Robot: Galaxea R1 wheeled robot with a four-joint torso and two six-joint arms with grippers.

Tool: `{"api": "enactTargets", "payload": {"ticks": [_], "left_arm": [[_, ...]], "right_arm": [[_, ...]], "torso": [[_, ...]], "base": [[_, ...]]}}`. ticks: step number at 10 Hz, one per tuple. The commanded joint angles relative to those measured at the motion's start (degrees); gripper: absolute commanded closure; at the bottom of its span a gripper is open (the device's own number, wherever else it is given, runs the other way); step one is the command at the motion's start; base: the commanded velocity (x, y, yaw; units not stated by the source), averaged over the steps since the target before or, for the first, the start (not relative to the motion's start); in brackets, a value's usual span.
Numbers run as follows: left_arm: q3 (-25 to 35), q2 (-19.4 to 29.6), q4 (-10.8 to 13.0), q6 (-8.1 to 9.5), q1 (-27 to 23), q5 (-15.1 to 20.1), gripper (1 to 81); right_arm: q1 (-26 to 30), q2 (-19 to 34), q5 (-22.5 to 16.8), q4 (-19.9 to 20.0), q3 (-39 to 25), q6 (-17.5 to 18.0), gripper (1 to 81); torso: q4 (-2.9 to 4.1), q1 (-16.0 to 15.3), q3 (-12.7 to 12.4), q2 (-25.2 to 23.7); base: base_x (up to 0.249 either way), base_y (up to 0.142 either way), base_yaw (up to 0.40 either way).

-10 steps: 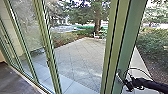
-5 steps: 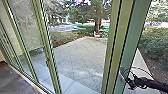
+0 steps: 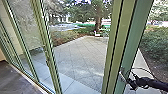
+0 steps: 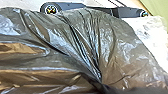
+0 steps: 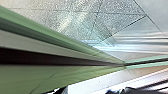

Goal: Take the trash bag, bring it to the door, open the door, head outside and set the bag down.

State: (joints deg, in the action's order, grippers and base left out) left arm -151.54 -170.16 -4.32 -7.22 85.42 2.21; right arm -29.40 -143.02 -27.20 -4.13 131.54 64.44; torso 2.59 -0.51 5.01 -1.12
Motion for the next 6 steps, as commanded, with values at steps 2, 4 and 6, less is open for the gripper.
{"api": "enactTargets", "payload": {"ticks": [2,4,6], "left_arm": [[0.2,0.3,-0.4,0.1,-2.3,3.9,81.1],[0.2,0.2,-0.4,0.1,-2.2,3.9,81.1],[0.2,0.2,-0.5,0.1,-2.2,3.9,81.1]], "right_arm": [[13.3,4.3,-5.1,-5.9,0.4,-2.0,1.0],[15.5,5.2,-5.3,-8.6,-0.9,-3.0,1.0],[17.0,5.9,-6.6,-9.1,-3.0,-5.3,1.0]], "torso": [[0.02,0.0,0.0,0.0],[0.02,0.0,0.1,0.0],[0.04,0.0,0.1,0.1]], "base": [[0.0,0.0,0.0],[0.0,0.0,0.0],[0.0,0.0,0.0]]}}
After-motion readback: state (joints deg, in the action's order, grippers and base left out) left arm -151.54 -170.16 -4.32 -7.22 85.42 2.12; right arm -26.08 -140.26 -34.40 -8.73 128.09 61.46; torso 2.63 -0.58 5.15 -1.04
